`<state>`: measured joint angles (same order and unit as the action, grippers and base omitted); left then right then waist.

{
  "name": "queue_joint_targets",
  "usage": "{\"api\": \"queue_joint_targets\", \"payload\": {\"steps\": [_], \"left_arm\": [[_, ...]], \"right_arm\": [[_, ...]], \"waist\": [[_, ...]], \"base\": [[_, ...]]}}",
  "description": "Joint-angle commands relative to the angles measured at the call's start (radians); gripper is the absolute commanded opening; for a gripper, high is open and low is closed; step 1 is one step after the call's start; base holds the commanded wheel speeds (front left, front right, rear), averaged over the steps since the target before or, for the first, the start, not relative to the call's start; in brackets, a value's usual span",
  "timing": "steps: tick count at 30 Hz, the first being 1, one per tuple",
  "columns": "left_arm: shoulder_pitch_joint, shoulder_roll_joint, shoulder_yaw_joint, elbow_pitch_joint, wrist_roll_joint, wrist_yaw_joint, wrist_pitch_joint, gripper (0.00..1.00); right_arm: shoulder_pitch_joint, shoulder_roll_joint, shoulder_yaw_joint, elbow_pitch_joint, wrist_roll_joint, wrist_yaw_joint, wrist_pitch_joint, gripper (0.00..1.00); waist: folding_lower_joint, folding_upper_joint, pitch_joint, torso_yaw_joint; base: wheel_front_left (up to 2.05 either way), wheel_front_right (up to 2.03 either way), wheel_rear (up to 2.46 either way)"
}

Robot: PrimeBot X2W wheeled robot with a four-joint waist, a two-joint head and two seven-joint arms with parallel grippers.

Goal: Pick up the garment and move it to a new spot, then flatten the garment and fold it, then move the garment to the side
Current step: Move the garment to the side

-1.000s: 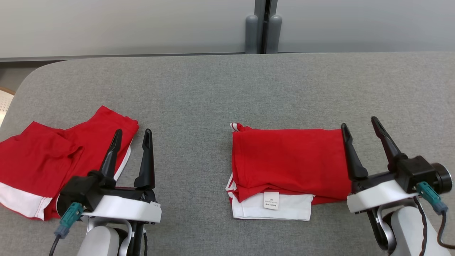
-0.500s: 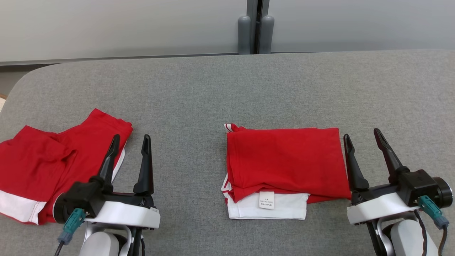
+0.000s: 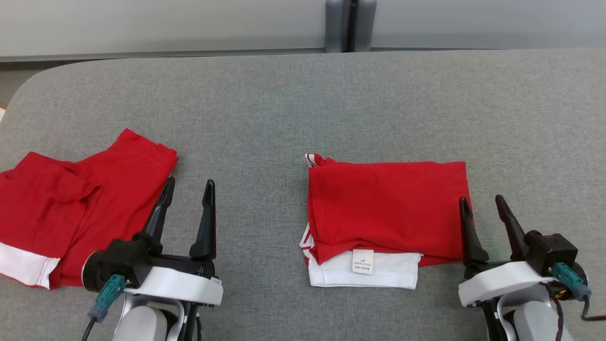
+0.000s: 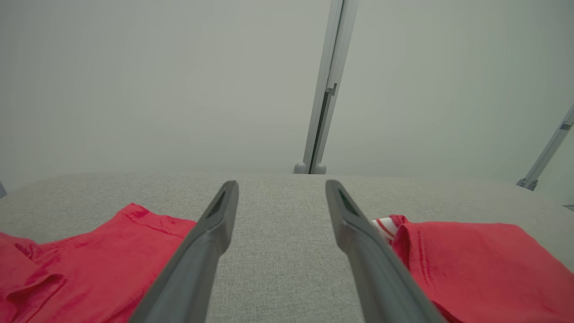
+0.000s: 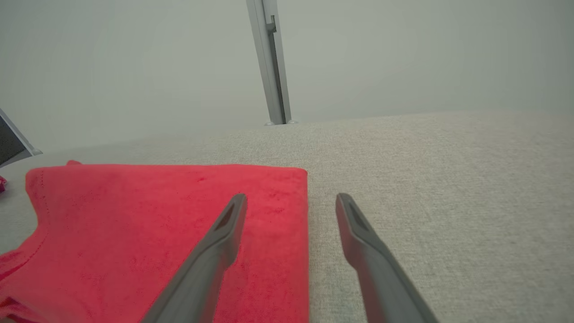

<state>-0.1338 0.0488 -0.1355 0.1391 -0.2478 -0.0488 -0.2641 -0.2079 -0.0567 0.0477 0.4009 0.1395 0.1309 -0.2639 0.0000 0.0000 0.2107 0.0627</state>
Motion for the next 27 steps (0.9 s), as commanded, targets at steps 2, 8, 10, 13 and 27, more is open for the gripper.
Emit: {"api": "queue_joint_targets", "payload": {"steps": [2, 8, 10, 13, 27], "left_arm": [[-0.026, 0.003, -0.004, -0.001, 0.001, -0.005, 0.0, 1.0], [-0.047, 0.003, -0.014, 0.0, 0.006, -0.012, 0.0, 1.0], [-0.045, 0.003, -0.02, -0.001, 0.012, -0.015, 0.0, 1.0], [-0.05, 0.004, -0.022, -0.009, 0.024, -0.021, 0.0, 1.0], [-0.118, 0.003, -0.062, -0.056, 0.1, -0.058, 0.0, 1.0]], "right_arm": [[-0.025, 0.001, 0.007, 0.059, 0.045, 0.0, -0.001, 1.0], [-0.071, 0.004, 0.039, 0.174, 0.072, 0.0, -0.001, 1.0], [-0.088, 0.005, 0.06, 0.209, 0.09, 0.0, -0.001, 1.0], [-0.111, 0.005, 0.092, 0.246, 0.098, 0.0, 0.0, 0.0], [-0.215, -0.111, 0.14, 0.132, -0.072, -0.001, -0.001, 0.0]], "waist": [[0.0, 0.0, 0.021, 0.011], [0.0, 0.0, 0.045, 0.022], [0.0, 0.0, 0.048, 0.024], [0.0, 0.0, 0.051, 0.021], [0.0, 0.0, 0.131, -0.11]], "base": [[0.0, 0.0, 0.0], [0.0, 0.0, 0.0], [0.0, 0.0, 0.0], [0.0, 0.0, 0.0], [0.0, 0.0, 0.0]]}}
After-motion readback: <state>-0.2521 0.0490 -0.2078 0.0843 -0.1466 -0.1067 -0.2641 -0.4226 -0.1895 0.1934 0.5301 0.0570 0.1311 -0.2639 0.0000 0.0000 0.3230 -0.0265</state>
